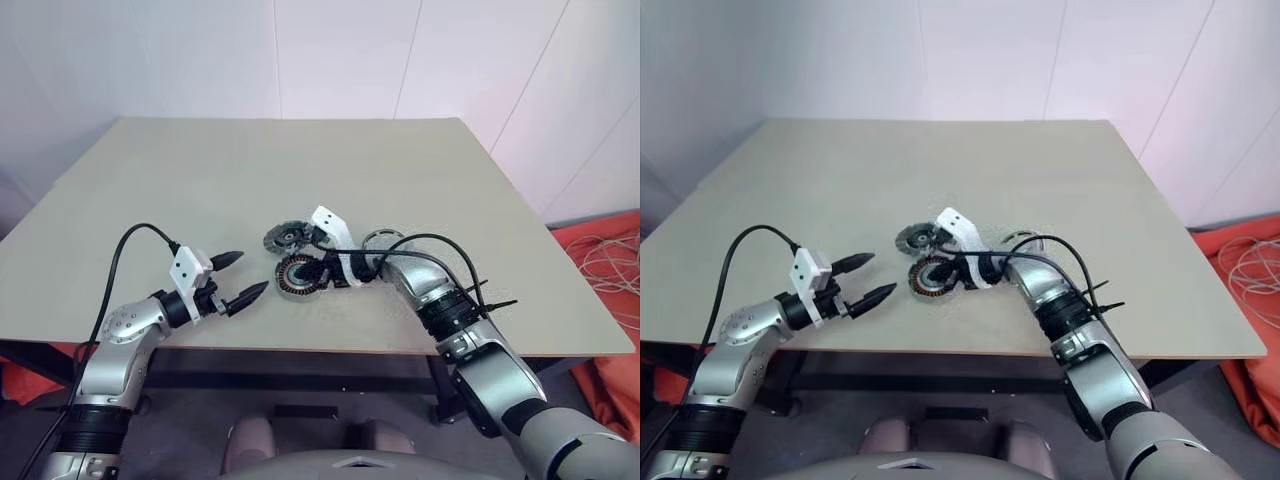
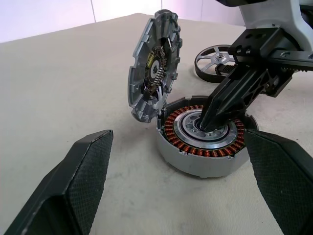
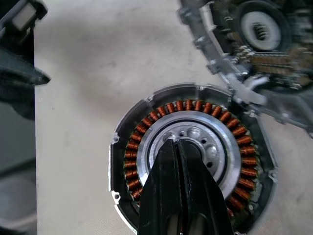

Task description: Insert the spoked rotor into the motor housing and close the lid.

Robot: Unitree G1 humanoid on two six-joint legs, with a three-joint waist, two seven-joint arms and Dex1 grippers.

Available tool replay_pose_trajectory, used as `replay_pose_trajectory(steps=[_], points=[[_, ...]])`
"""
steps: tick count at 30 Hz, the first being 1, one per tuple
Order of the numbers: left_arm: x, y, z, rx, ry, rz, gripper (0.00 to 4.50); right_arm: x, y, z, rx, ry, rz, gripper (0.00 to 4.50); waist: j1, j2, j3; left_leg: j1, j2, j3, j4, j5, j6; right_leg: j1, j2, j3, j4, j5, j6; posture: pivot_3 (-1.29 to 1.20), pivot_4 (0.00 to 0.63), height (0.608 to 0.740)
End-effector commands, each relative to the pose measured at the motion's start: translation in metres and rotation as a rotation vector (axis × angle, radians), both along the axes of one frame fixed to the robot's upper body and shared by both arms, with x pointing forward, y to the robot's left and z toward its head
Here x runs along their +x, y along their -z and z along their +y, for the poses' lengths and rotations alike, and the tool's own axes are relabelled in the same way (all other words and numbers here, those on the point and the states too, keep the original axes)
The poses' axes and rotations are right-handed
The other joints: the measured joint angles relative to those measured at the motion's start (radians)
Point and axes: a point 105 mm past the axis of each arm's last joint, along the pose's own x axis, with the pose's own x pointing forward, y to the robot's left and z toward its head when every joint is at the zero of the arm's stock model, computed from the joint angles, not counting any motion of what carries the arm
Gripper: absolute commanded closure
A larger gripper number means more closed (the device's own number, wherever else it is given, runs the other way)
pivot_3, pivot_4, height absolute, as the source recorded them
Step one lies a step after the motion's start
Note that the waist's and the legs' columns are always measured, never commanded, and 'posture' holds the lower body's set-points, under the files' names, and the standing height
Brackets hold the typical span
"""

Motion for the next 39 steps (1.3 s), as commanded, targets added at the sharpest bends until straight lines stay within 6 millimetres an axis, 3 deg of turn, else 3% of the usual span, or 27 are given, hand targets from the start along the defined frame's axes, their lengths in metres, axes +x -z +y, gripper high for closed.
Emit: replay_pose_trajectory(steps=[1, 7, 11, 15, 20, 24, 28, 33, 39], points=[[0.002, -0.015, 0.000, 0.004, 0.002, -0.055, 0.00, 0.012, -0.048, 0.003, 0.113, 0.020, -0.099, 4.46, 0.000, 0.000, 0.000, -0.001, 0.000, 0.000, 0.000, 0.000, 0.000, -0.001, 0.000, 0.000, 0.000, 0.000, 0.000, 0.00, 0.000, 0.740], [0.007, -0.021, 0.015, 0.000, -0.053, -0.072, 0.00, 0.011, -0.065, -0.015, 0.109, 0.020, -0.153, 4.46, 0.001, 0.000, 0.000, -0.003, 0.000, 0.000, -0.002, 0.000, 0.000, -0.003, 0.000, 0.000, 0.000, 0.002, -0.003, 0.00, 0.000, 0.740], [0.016, -0.032, 0.041, -0.023, -0.176, -0.116, 0.00, 0.005, -0.077, -0.040, 0.144, 0.079, -0.127, 4.46, 0.004, 0.000, 0.000, -0.008, 0.000, 0.000, -0.002, 0.000, 0.000, -0.006, 0.000, 0.000, 0.000, 0.003, -0.006, 0.00, 0.000, 0.740], [0.015, -0.035, 0.053, -0.026, -0.214, -0.120, 0.00, 0.003, -0.082, -0.073, 0.206, 0.202, -0.065, 4.46, 0.004, 0.000, 0.000, -0.007, 0.000, 0.000, -0.001, -0.001, 0.001, -0.005, 0.000, 0.000, 0.000, 0.000, 0.000, 0.00, 0.000, 0.740], [0.013, -0.035, 0.056, -0.027, -0.218, -0.114, 0.00, 0.005, -0.089, -0.121, 0.325, 0.405, 0.046, 2.92, 0.006, 0.000, 0.000, -0.003, 0.000, 0.001, -0.001, 0.000, 0.000, -0.003, 0.000, 0.000, 0.000, 0.000, 0.000, 0.00, 0.000, 0.740], [0.006, -0.031, 0.051, -0.077, -0.181, -0.059, 0.00, 0.014, -0.077, -0.167, 0.356, 0.641, 0.137, 1.49, 0.007, 0.000, 0.000, -0.003, 0.000, 0.001, 0.000, 0.000, 0.000, -0.002, 0.000, 0.000, 0.000, 0.000, 0.000, 0.00, 0.000, 0.740], [0.002, -0.028, 0.048, -0.082, -0.159, -0.039, 0.00, 0.009, -0.065, -0.183, 0.382, 0.720, 0.222, 0.07, 0.007, 0.000, 0.000, -0.002, 0.000, 0.001, 0.000, 0.000, 0.000, -0.002, 0.000, 0.000, 0.000, 0.000, 0.000, 0.00, 0.000, 0.740], [-0.011, -0.018, 0.039, -0.044, -0.104, -0.006, 0.00, 0.005, -0.032, -0.199, 0.455, 0.852, 0.422, 0.03, 0.006, 0.001, 0.000, -0.002, 0.000, 0.002, -0.001, 0.000, 0.000, -0.002, 0.000, -0.001, -0.001, 0.000, 0.001, 0.00, 0.000, 0.740], [-0.011, -0.019, 0.032, -0.047, -0.091, -0.020, 0.00, 0.000, -0.015, -0.189, 0.481, 0.850, 0.534, 0.03, 0.008, 0.003, -0.001, -0.002, 0.000, 0.002, -0.001, 0.000, 0.000, -0.002, 0.000, -0.001, -0.001, 0.000, 0.001, 0.00, 0.000, 0.740]])
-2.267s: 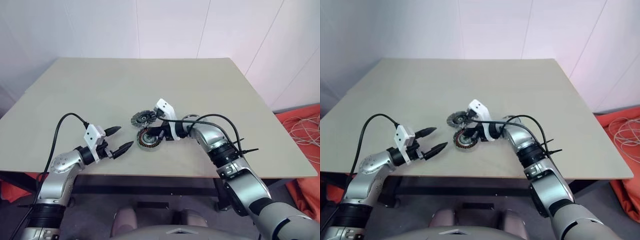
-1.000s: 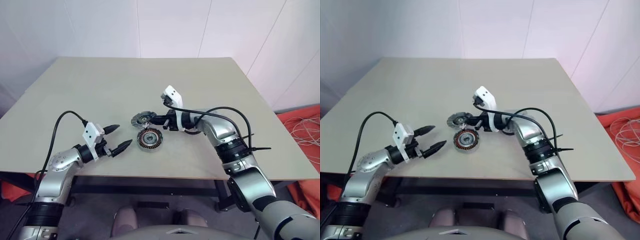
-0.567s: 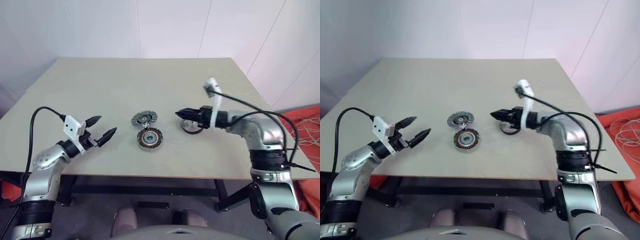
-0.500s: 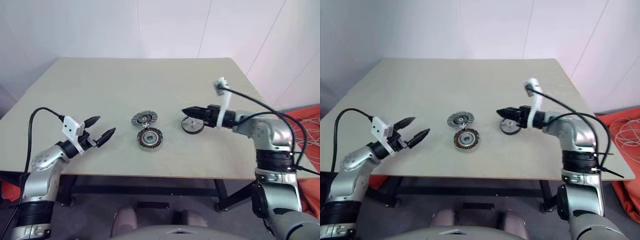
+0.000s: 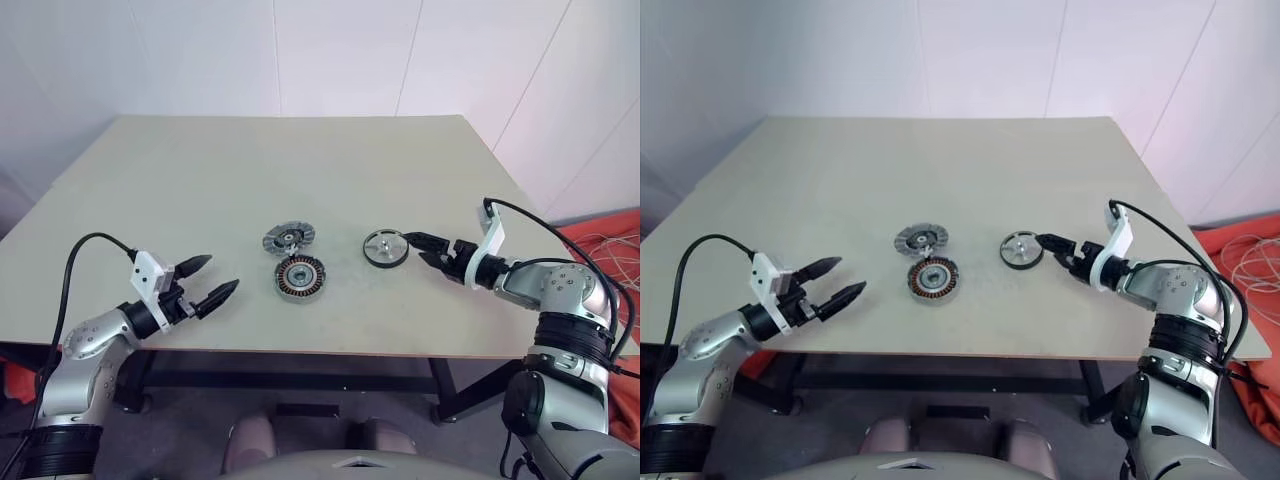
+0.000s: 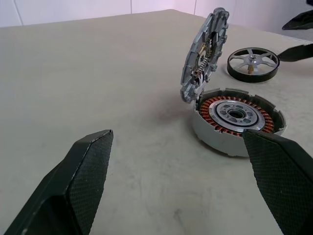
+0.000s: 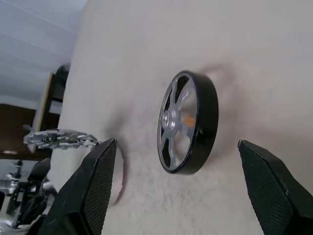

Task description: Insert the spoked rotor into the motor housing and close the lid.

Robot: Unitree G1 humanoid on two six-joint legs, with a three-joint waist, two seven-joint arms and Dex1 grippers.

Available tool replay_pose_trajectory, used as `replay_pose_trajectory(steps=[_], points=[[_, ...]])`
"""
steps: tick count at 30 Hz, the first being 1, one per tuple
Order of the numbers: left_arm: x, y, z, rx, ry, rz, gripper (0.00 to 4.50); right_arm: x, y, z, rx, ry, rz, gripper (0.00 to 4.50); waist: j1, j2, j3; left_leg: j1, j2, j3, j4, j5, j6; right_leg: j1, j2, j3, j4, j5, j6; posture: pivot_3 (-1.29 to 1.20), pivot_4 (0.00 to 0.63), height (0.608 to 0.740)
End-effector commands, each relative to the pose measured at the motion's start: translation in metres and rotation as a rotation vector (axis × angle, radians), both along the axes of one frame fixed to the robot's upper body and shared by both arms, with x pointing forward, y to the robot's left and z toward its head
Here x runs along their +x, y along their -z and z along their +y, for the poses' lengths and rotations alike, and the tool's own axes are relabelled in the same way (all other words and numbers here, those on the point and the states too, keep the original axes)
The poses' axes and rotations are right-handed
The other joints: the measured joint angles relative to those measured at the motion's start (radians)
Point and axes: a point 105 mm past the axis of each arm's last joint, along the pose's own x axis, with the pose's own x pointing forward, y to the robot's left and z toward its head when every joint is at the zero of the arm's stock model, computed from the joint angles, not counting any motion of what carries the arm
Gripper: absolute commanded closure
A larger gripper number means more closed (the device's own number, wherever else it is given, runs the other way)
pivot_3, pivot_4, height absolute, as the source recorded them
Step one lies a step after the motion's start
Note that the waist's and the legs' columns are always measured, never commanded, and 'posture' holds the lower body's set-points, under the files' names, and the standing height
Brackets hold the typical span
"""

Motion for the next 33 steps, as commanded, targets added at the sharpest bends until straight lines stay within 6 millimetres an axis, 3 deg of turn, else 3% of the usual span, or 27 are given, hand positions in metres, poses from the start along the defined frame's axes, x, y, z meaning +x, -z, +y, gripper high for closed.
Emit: replay_pose_trajectory(steps=[1, 6, 10, 14, 18, 23, 26, 30, 33], points=[[0.002, -0.014, -0.009, 0.010, 0.030, -0.070, 0.00, 0.000, -0.003, 0.009, 0.040, -0.022, -0.009, 0.03, 0.000, 0.000, 0.000, 0.000, 0.000, 0.000, 0.000, 0.000, 0.000, 0.000, 0.000, 0.000, 0.000, 0.000, 0.000, 0.00, 0.000, 0.740], [0.004, -0.013, -0.013, 0.016, 0.032, -0.085, 0.00, 0.001, 0.001, 0.023, 0.042, -0.050, -0.006, 0.03, 0.000, 0.000, 0.000, 0.000, 0.000, 0.000, 0.000, 0.000, 0.000, 0.000, 0.000, 0.000, 0.000, 0.000, 0.000, 0.00, 0.000, 0.740], [0.006, -0.013, -0.017, 0.014, 0.041, -0.094, 0.00, 0.003, 0.007, 0.028, 0.036, -0.054, 0.002, 1.24, 0.000, 0.000, 0.000, 0.000, 0.000, 0.000, 0.000, 0.000, 0.000, 0.000, 0.000, 0.000, 0.000, 0.000, 0.000, 0.00, 0.000, 0.740], [0.007, -0.013, -0.018, 0.016, 0.041, -0.100, 0.00, 0.006, 0.010, 0.024, 0.030, -0.020, 0.006, 2.75, 0.000, 0.000, 0.000, 0.000, 0.000, 0.000, 0.000, 0.000, 0.000, 0.000, 0.000, 0.000, 0.000, 0.000, 0.000, 0.00, 0.000, 0.740], [0.007, -0.013, -0.019, 0.012, 0.039, -0.100, 0.00, 0.008, 0.001, 0.021, 0.068, -0.001, -0.019, 4.14, 0.000, 0.001, 0.000, 0.000, 0.000, 0.000, -0.001, 0.000, 0.000, 0.000, 0.000, 0.000, 0.000, 0.000, 0.000, 0.00, 0.000, 0.740], [0.007, -0.011, -0.022, 0.010, 0.043, -0.101, 0.00, 0.006, -0.011, 0.019, 0.108, -0.001, -0.042, 4.21, 0.001, 0.001, 0.000, 0.000, 0.000, 0.000, 0.000, 0.000, 0.000, 0.000, 0.000, 0.000, -0.001, 0.000, 0.000, 0.00, 0.000, 0.740], [0.008, -0.011, -0.023, 0.009, 0.048, -0.100, 0.00, -0.005, -0.019, 0.029, 0.197, -0.063, -0.039, 4.21, 0.002, 0.001, 0.000, 0.000, 0.000, 0.000, -0.001, 0.000, 0.000, 0.000, 0.000, 0.000, -0.001, 0.000, 0.000, 0.00, 0.000, 0.740], [0.009, -0.010, -0.024, 0.008, 0.053, -0.097, 0.00, -0.047, -0.010, 0.059, 0.259, -0.269, 0.018, 4.21, 0.007, 0.001, -0.001, 0.000, 0.000, 0.000, -0.003, 0.000, 0.000, 0.000, 0.000, 0.000, -0.001, 0.000, 0.001, 0.00, 0.000, 0.740], [0.009, -0.010, -0.024, 0.009, 0.054, -0.095, 0.00, -0.064, -0.013, 0.076, 0.294, -0.372, 0.010, 4.21, 0.012, 0.002, -0.001, -0.001, 0.000, 0.000, -0.003, 0.000, 0.001, -0.001, 0.000, 0.000, -0.003, -0.001, 0.001, 0.00, 0.000, 0.740]])
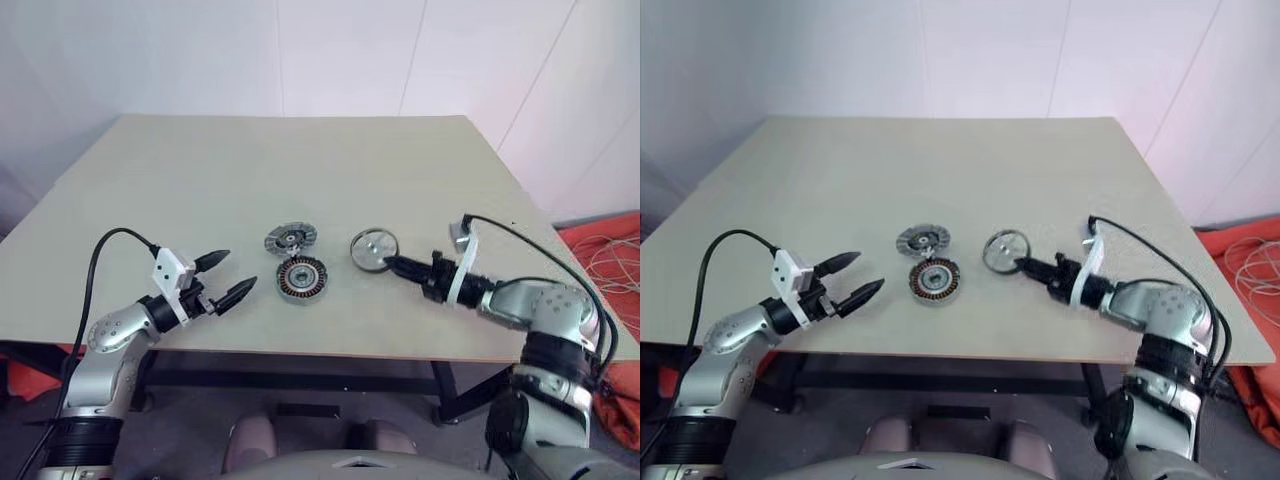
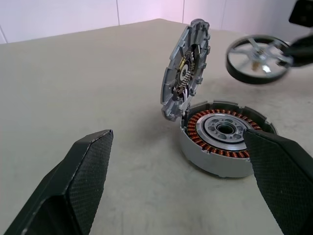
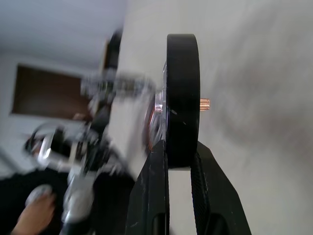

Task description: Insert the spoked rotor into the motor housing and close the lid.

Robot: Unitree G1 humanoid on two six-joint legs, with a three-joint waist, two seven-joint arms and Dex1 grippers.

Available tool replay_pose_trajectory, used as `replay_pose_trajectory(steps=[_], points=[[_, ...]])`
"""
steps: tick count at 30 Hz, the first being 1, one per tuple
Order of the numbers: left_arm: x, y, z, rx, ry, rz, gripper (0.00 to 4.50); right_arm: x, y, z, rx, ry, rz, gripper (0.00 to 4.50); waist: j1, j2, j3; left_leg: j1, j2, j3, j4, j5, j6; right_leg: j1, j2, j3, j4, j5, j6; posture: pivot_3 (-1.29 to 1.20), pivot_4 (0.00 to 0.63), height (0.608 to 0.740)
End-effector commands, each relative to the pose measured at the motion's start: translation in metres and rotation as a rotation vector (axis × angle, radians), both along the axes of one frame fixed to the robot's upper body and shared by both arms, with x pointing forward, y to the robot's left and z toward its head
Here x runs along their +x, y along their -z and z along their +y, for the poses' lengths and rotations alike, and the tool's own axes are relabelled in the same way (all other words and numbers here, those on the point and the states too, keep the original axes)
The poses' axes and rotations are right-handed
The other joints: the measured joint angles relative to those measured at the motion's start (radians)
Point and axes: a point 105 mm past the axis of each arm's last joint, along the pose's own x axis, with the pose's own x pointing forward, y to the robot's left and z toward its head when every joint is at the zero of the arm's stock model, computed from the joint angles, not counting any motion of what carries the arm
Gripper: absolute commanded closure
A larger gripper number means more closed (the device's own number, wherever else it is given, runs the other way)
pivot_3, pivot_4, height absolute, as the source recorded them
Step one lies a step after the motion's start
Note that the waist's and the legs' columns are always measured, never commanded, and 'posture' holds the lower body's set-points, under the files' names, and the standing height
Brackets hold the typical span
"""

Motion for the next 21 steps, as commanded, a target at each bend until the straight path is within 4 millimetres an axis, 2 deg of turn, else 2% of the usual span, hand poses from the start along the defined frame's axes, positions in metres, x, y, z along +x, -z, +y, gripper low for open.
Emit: replay_pose_trajectory(steps=[1, 8, 11, 15, 18, 21], points=[[0.002, -0.010, 0.000, 0.008, 0.007, -0.044, 0.00, -0.010, -0.024, 0.022, 0.032, -0.125, -0.102, 4.21, 0.000, 0.001, 0.000, 0.000, 0.000, 0.000, 0.000, 0.000, 0.000, 0.000, 0.000, 0.000, 0.000, 0.000, 0.000, 0.00, 0.000, 0.740], [0.002, -0.011, 0.004, 0.019, 0.000, -0.045, 0.00, -0.006, -0.055, 0.049, 0.049, -0.228, -0.200, 4.21, 0.005, 0.002, 0.000, 0.002, 0.000, 0.000, 0.000, 0.001, -0.001, 0.001, 0.000, 0.000, -0.003, -0.001, 0.001, 0.00, 0.000, 0.740], [0.003, -0.012, 0.006, 0.032, -0.017, -0.059, 0.00, -0.006, -0.061, 0.063, 0.053, -0.308, -0.177, 4.21, 0.005, 0.002, 0.000, 0.002, 0.000, 0.000, 0.001, 0.000, -0.001, 0.002, 0.000, -0.001, -0.005, -0.001, 0.002, 0.00, 0.000, 0.740], [0.003, -0.012, 0.009, 0.037, -0.027, -0.062, 0.00, 0.015, -0.078, 0.081, 0.103, -0.309, -0.138, 4.21, 0.003, 0.002, 0.000, 0.001, 0.000, -0.001, 0.001, 0.000, -0.001, 0.001, 0.000, -0.001, -0.005, -0.001, 0.002, 0.00, 0.000, 0.740], [0.003, -0.012, 0.009, 0.037, -0.030, -0.064, 0.00, 0.022, -0.078, 0.088, 0.088, -0.288, -0.092, 4.21, 0.005, 0.001, 0.000, 0.000, 0.000, -0.001, -0.001, 0.000, -0.001, 0.000, 0.000, -0.001, -0.004, -0.001, 0.002, 0.00, 0.000, 0.740], [0.003, -0.012, 0.008, 0.037, -0.030, -0.066, 0.00, 0.018, -0.071, 0.093, 0.058, -0.297, -0.030, 4.21, 0.010, 0.001, 0.000, -0.001, 0.000, -0.001, -0.001, 0.000, -0.001, -0.001, 0.000, 0.000, -0.002, -0.001, 0.002, 0.00, 0.000, 0.740]])
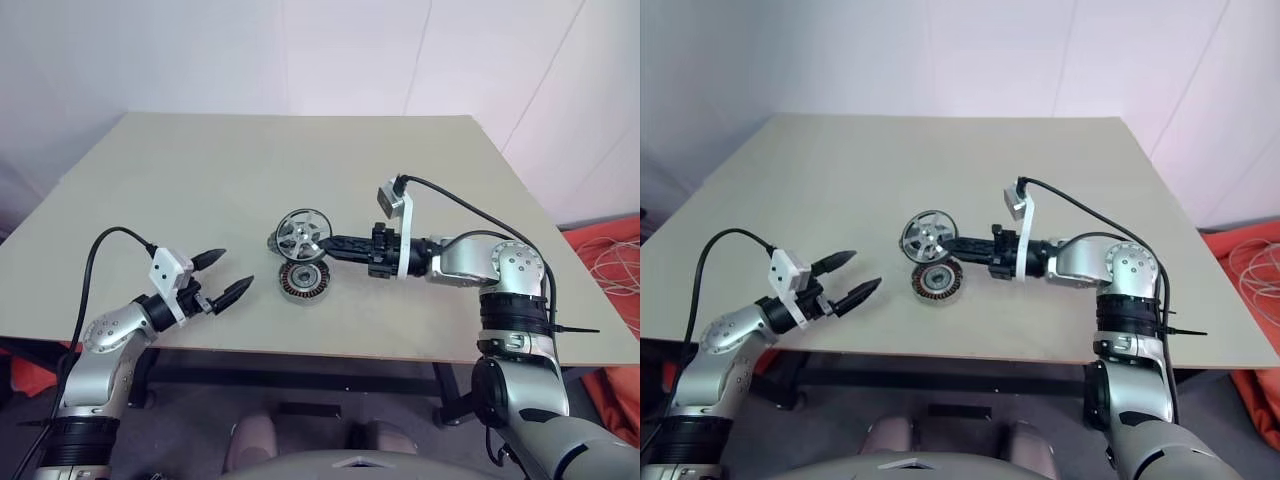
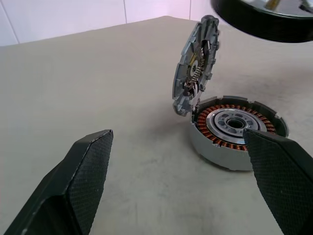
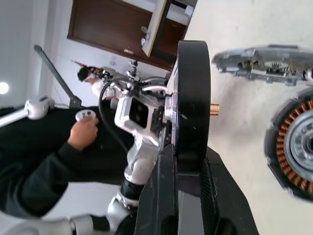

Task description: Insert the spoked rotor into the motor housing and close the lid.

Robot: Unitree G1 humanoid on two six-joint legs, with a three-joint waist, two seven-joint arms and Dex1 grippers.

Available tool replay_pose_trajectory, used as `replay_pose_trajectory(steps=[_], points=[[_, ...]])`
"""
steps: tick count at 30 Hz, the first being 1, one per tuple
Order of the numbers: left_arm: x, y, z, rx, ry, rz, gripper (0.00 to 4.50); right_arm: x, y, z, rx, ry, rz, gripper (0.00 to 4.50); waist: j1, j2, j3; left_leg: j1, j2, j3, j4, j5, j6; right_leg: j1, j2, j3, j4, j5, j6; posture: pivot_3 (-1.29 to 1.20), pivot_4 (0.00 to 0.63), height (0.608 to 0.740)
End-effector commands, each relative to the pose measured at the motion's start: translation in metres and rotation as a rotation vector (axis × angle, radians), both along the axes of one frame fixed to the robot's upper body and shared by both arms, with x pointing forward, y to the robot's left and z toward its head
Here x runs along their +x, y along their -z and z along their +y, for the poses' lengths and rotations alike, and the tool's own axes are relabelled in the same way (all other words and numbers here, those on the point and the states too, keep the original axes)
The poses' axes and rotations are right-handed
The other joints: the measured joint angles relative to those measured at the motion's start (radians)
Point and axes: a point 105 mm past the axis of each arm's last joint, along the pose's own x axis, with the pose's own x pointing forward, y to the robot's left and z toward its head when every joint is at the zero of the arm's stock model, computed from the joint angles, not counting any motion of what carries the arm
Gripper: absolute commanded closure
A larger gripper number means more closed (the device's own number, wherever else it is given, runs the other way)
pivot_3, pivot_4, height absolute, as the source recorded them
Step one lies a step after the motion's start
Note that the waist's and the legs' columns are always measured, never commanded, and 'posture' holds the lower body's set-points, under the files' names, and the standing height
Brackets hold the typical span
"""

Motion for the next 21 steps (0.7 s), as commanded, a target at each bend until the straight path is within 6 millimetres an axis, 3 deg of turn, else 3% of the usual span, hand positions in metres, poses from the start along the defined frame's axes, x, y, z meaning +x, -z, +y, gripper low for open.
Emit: replay_pose_trajectory(steps=[1, 8, 13, 21], points=[[0.002, -0.010, 0.002, 0.011, -0.007, -0.050, 0.00, -0.005, 0.000, 0.005, -0.026, -0.017, 0.046, 4.21, 0.001, 0.000, 0.000, -0.003, 0.000, 0.000, 0.000, -0.001, -0.001, -0.002, 0.000, 0.000, 0.001, 0.000, 0.001, 0.00, 0.000, 0.740], [0.003, -0.010, 0.000, 0.012, -0.004, -0.049, 0.00, -0.018, 0.007, 0.005, -0.066, -0.064, 0.039, 4.21, 0.000, 0.000, 0.000, -0.012, -0.001, 0.000, 0.001, -0.001, -0.002, -0.008, 0.000, 0.001, 0.003, -0.001, 0.002, 0.00, 0.000, 0.740], [0.003, -0.009, 0.000, 0.013, -0.002, -0.047, 0.00, -0.026, -0.011, -0.001, 0.034, -0.102, -0.031, 4.21, 0.000, -0.001, 0.000, -0.012, -0.001, 0.000, 0.003, 0.000, -0.002, -0.008, 0.000, 0.001, 0.003, -0.001, 0.002, 0.00, 0.000, 0.740], [0.004, -0.008, -0.002, 0.012, 0.006, -0.044, 0.00, -0.035, -0.015, -0.012, 0.030, -0.134, -0.068, 4.21, 0.002, -0.002, -0.001, -0.013, 0.000, 0.000, 0.004, 0.000, -0.002, -0.008, 0.000, 0.001, 0.003, -0.001, 0.003, 0.00, 0.000, 0.740]])
